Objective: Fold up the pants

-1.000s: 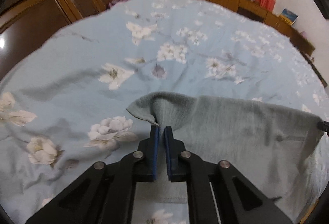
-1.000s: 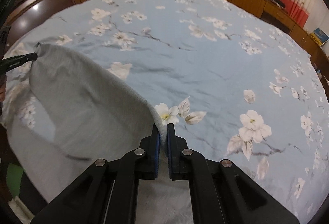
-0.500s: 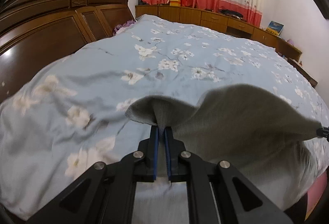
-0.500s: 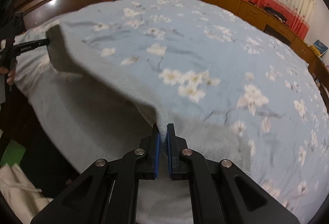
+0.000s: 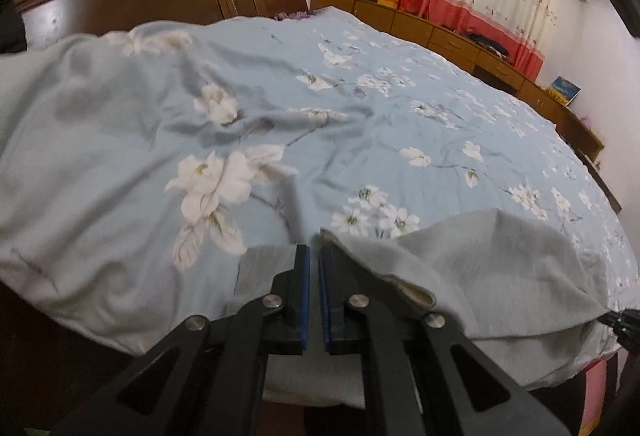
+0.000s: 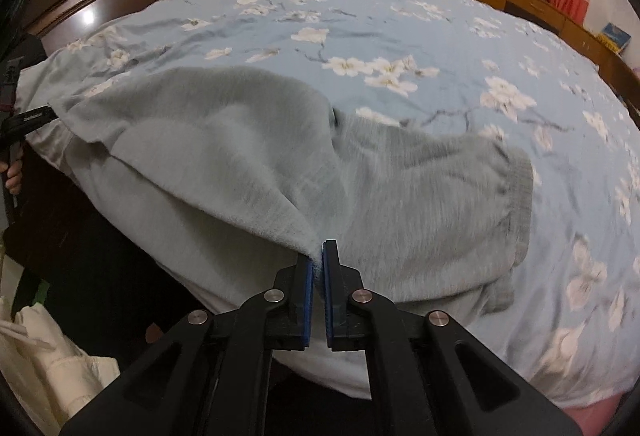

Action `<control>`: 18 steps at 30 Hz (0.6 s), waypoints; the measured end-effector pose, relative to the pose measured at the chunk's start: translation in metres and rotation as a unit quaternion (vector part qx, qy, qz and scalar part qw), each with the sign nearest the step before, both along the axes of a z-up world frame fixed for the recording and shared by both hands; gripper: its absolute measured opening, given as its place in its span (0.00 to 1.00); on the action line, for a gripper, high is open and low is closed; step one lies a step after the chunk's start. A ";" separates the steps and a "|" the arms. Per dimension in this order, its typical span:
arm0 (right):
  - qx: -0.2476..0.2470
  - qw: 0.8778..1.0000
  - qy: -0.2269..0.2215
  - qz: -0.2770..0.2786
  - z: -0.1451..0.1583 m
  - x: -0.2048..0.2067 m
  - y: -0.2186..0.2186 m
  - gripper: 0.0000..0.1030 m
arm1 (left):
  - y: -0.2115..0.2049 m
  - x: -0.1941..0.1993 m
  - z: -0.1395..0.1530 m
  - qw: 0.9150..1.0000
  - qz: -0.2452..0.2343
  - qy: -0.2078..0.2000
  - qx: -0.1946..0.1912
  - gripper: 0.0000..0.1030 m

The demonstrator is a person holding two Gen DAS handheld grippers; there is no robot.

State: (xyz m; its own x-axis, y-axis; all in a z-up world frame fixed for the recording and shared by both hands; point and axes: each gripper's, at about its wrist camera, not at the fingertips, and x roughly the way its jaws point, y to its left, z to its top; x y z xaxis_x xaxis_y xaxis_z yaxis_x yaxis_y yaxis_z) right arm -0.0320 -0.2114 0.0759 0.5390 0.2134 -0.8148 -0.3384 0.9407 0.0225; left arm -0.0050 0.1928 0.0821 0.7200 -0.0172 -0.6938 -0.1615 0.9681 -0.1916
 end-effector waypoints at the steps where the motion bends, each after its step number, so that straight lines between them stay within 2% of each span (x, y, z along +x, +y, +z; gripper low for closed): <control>1: -0.001 1.000 0.004 -0.004 -0.005 0.001 0.000 0.05 | -0.002 -0.002 -0.002 1.000 -0.008 0.005 -0.004 0.04; 5: -0.007 1.000 0.016 -0.015 -0.023 0.003 0.002 0.05 | -0.016 -0.011 -0.007 1.000 -0.025 0.016 -0.003 0.05; 7: -0.009 1.000 0.016 -0.017 -0.030 0.002 0.004 0.05 | -0.023 -0.018 -0.008 0.999 -0.031 0.016 -0.016 0.10; 9: -0.008 1.000 0.012 -0.020 -0.033 0.001 0.004 0.05 | -0.028 -0.029 -0.009 0.999 -0.034 0.014 -0.037 0.29; 12: 0.006 1.000 0.011 -0.027 -0.034 0.001 0.000 0.05 | -0.033 -0.045 -0.010 0.997 -0.039 0.011 -0.064 0.44; 15: 0.013 0.999 0.011 -0.030 -0.035 0.001 -0.001 0.05 | -0.037 -0.050 -0.013 0.994 -0.046 0.009 -0.102 0.56; 18: 0.014 0.999 0.008 -0.030 -0.035 0.000 0.000 0.05 | -0.041 -0.043 -0.018 0.991 -0.048 0.015 -0.123 0.59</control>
